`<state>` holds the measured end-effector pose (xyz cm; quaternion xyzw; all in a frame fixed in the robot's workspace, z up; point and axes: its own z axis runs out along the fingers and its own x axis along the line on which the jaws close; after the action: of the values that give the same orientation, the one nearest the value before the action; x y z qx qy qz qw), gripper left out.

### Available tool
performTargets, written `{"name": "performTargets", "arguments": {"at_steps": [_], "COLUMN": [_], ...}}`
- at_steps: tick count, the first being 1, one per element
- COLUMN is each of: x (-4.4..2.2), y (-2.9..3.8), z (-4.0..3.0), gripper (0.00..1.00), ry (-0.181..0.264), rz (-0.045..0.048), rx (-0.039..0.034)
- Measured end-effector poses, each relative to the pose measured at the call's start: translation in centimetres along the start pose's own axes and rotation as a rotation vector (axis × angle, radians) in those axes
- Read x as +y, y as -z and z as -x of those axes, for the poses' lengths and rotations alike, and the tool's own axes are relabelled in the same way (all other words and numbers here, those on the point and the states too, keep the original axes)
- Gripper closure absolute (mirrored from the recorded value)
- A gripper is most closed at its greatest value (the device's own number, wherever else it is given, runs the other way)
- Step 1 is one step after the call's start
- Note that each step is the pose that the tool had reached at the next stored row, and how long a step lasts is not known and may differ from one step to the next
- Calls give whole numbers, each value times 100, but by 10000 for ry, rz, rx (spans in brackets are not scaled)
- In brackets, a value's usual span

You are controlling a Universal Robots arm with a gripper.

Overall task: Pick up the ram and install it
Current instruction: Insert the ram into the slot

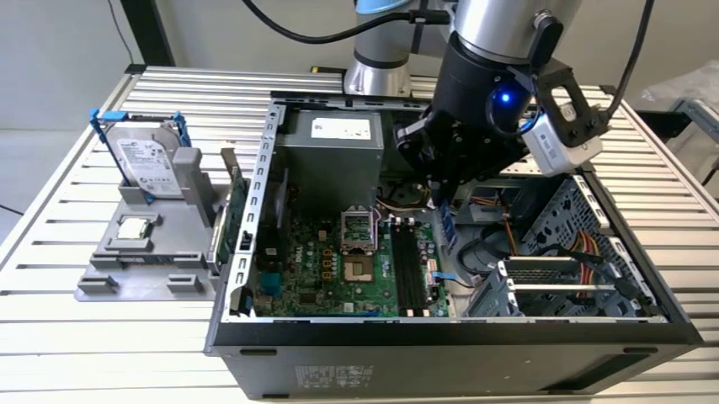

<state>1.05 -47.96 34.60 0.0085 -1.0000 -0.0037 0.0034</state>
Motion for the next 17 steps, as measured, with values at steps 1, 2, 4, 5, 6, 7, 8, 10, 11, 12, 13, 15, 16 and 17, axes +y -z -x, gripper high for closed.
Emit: {"name": "performTargets", "arguments": {"at_steps": [1,2,4,5,6,7,8,10,11,12,13,15,16,17], "x": [0,0,0,0,0,0,0,0,0,0,0,0,0,0], "y": [-1,-2,-10,-11,-13,-15,-17,-21,-23,-25,-28,-32,-35,-38], "z": [0,0,0,0,0,0,0,0,0,0,0,0,0,0], "gripper": [100,100,100,100,100,100,100,100,100,100,100,100,100,100], "ry": [0,0,0,0,0,0,0,0,0,0,0,-1,0,0], "rz": [-1,-2,-7,-9,-12,-14,-17,-23,-27,-30,-32,-37,-40,-44], "rx": [1,1,0,0,1,1,1,0,1,1,1,1,1,1]}}
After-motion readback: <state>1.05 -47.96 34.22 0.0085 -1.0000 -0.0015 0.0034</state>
